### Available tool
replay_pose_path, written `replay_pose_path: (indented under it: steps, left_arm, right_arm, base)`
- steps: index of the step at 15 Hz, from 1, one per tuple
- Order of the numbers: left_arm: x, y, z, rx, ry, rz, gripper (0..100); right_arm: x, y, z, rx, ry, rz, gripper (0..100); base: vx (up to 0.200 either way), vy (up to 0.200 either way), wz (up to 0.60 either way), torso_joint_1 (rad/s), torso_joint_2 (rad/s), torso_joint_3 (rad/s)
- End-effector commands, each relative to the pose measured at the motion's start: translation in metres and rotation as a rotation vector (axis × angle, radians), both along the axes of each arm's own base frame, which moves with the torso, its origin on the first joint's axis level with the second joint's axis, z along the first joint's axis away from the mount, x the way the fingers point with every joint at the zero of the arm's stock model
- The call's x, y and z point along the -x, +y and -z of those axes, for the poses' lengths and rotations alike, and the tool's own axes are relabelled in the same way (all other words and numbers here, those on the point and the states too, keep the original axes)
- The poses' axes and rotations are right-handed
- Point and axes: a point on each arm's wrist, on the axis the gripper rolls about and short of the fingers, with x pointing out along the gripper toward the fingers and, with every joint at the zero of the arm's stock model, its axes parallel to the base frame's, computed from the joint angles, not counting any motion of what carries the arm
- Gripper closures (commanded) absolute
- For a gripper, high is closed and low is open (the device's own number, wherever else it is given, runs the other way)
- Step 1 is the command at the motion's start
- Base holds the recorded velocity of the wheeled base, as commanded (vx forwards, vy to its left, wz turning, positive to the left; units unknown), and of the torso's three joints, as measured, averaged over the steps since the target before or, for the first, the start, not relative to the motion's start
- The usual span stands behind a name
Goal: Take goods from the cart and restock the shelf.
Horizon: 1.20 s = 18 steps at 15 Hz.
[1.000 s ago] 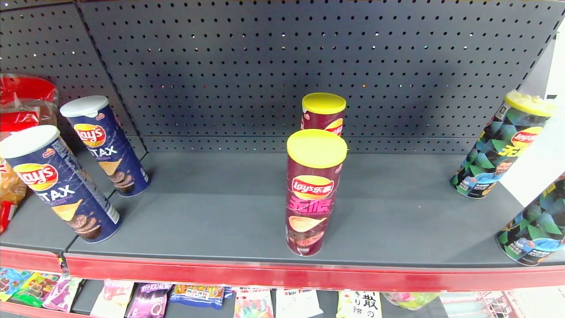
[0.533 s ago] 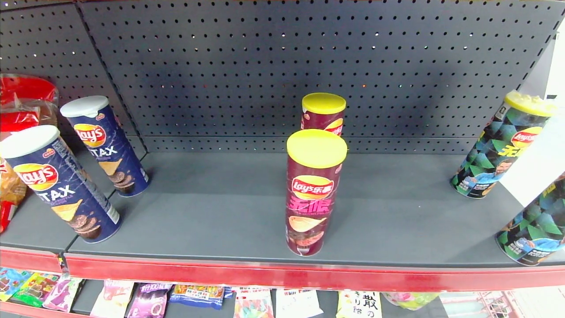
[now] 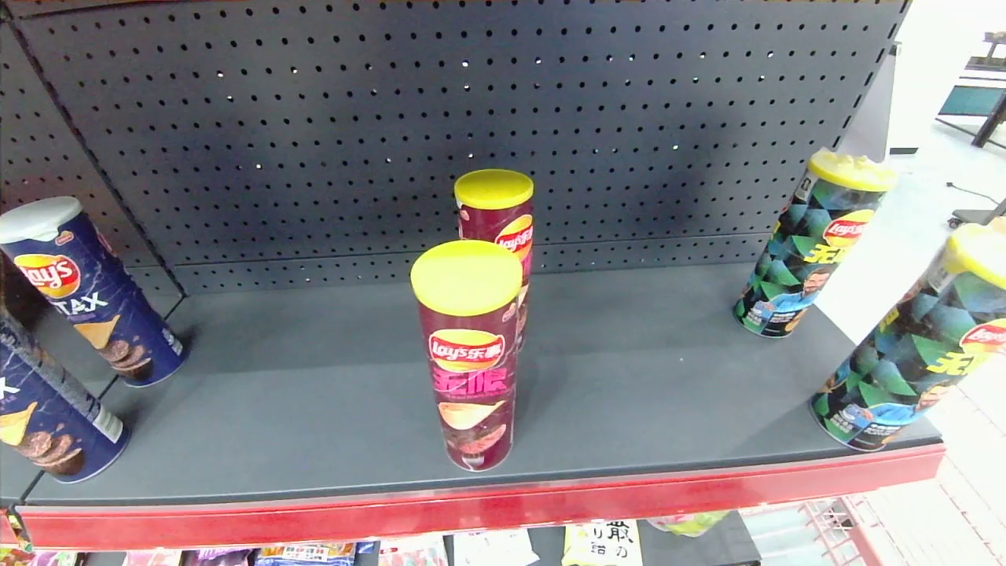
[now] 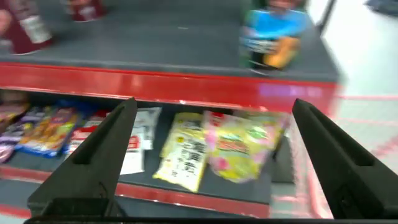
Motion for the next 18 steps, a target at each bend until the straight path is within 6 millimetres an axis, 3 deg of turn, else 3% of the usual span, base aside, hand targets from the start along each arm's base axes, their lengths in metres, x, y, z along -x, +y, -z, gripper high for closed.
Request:
replay_pose_path:
  steps: [1,3,7,18]
  left_arm:
    - [-0.0003,0.0001,0.0000,0.001,0.005,-0.001,0]
    - [-0.0003,0.0001,0.0000,0.001,0.005,-0.001,0]
    - [-0.0003,0.0001,0.0000,-0.001,0.005,0.000,0]
    - [-0.0003,0.0001,0.0000,-0.001,0.005,0.000,0]
  right_arm:
    - [0.0002,0.0001,0.0002,0.001,-0.001,-0.001,0]
    - [0.0003,0.0000,-0.0002,0.000,-0.003,0.001,0]
    - [0.0003,0.0000,-0.0002,0.003,-0.003,0.001,0]
    - [0.0003,0.0002,-0.0002,0.004,-0.003,-0.007,0]
  base:
    - [0.000,0.000,0.00,0.000,0.00,0.000]
    - [0.000,0.000,0.00,0.000,0.00,0.000]
    - [0.000,0.000,0.60,0.000,0.00,0.004]
    - [0.000,0.000,0.00,0.000,0.00,0.000]
